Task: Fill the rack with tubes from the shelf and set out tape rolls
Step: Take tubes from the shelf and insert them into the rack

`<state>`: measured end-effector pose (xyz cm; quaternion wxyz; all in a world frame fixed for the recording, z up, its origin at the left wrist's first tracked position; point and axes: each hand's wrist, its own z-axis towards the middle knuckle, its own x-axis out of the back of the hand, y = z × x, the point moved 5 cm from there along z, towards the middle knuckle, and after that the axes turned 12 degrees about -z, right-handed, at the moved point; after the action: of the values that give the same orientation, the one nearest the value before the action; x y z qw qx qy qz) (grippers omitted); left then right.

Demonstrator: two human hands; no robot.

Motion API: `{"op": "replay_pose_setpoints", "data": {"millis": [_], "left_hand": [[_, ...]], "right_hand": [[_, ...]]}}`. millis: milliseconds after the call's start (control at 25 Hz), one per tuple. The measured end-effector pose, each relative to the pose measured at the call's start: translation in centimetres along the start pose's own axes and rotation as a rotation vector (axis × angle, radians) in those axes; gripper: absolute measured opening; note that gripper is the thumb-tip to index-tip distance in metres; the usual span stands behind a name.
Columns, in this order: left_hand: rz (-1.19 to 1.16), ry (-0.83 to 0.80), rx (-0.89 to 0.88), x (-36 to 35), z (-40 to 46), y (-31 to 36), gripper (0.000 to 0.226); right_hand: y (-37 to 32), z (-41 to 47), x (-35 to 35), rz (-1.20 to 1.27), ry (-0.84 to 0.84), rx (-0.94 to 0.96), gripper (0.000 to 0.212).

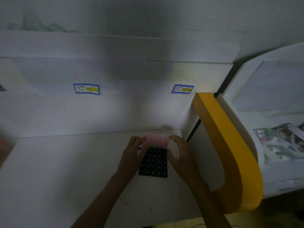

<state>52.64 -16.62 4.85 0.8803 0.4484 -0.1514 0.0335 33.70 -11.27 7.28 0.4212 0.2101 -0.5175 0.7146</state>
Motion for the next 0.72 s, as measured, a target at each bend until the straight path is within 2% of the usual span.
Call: {"op": "replay_pose_setpoints", "data": {"millis": [360, 560, 720], "left_hand": [[-0.002, 0.021, 0.022, -0.2, -0.6, -0.5, 0.024], [-0.021, 0.066, 0.060, 0.6, -0.5, -0.8, 0.037], [0.026, -0.001, 0.078, -0.5, -0.4, -0.9, 0.023]], "right_hand": [[0.4, -0.1, 0.3, -0.050, 0.014, -0.003, 0.049], [0.3, -0.2, 0.2, -0.066, -0.002, -0.007, 0.049], [0.6, -0.2, 0.4, -0.101, 0.004, 0.001, 0.048]]}}
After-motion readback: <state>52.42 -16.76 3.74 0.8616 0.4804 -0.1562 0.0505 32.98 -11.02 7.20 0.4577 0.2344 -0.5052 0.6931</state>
